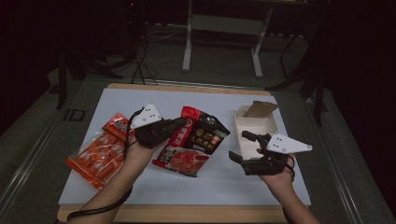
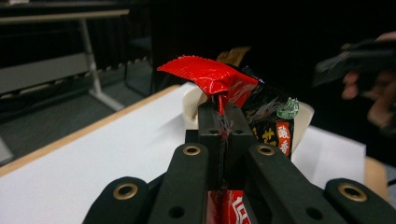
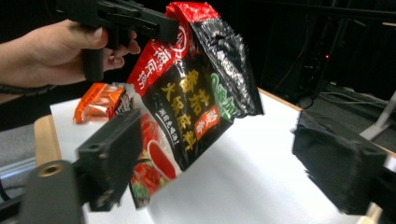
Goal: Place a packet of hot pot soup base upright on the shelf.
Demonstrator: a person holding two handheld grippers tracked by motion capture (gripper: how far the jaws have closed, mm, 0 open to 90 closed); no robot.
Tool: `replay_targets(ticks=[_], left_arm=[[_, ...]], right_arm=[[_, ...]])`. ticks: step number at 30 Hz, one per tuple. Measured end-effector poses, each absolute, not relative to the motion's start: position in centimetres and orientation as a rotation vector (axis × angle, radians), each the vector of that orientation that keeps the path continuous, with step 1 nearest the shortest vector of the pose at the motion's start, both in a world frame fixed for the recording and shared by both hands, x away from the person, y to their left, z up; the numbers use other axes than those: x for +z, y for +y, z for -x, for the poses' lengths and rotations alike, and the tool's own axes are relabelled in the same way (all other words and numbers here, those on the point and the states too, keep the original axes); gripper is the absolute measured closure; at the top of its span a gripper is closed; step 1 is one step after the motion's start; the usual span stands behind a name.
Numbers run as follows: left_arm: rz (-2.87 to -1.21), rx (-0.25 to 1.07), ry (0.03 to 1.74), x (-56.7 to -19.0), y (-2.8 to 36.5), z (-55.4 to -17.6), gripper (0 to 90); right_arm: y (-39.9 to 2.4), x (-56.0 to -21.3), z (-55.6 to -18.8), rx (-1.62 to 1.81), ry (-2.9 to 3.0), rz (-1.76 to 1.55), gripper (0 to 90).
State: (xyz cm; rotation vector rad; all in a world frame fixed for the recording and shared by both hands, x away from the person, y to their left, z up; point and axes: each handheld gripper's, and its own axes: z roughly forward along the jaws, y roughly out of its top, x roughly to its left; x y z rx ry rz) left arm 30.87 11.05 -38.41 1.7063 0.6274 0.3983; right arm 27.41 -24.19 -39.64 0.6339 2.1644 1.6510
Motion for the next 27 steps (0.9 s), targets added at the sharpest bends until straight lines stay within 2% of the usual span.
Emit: replay_targets(ticks=[3, 12, 13, 14, 16, 17, 21, 27], left_arm=[[-1.652, 0.378, 0.594, -37.7, 10.2, -30.5, 89.8], [-1.547, 0.304, 0.558, -37.3, 9.1, -30.1, 89.7], [-1.535, 0.305, 0.54, -37.4, 8.8, -29.9, 89.8], [-1.535, 0.305, 0.54, -37.4, 8.8, -29.9, 89.7], [-1.527, 0.315, 0.53, -37.6, 8.5, -29.6, 89.7], [-1.527, 0.315, 0.53, -37.6, 8.5, -29.6, 89.7], [-1.506, 0.279, 0.522, -38.2, 8.5, -29.7, 89.7], [-1.501, 0.283, 0.535, -38.6, 8.4, -29.6, 89.6]], right_arm=[[-23.9, -39.6, -27.7, 1.671, 2.138, -0.658, 18.6], [-23.5, -39.0, -28.1, 1.731, 2.094, -0.666, 30.5], [-23.4, -38.8, -28.0, 1.751, 2.079, -0.643, 40.3], [-23.4, -38.8, -28.0, 1.751, 2.079, -0.643, 40.3], [-23.4, -38.5, -27.7, 1.777, 2.066, -0.621, 57.2], [-23.4, -38.5, -27.7, 1.777, 2.066, -0.621, 57.2], [-23.5, -38.2, -27.7, 1.82, 2.07, -0.639, 67.2], [-23.7, -37.9, -28.0, 1.812, 2.088, -0.655, 74.5]])
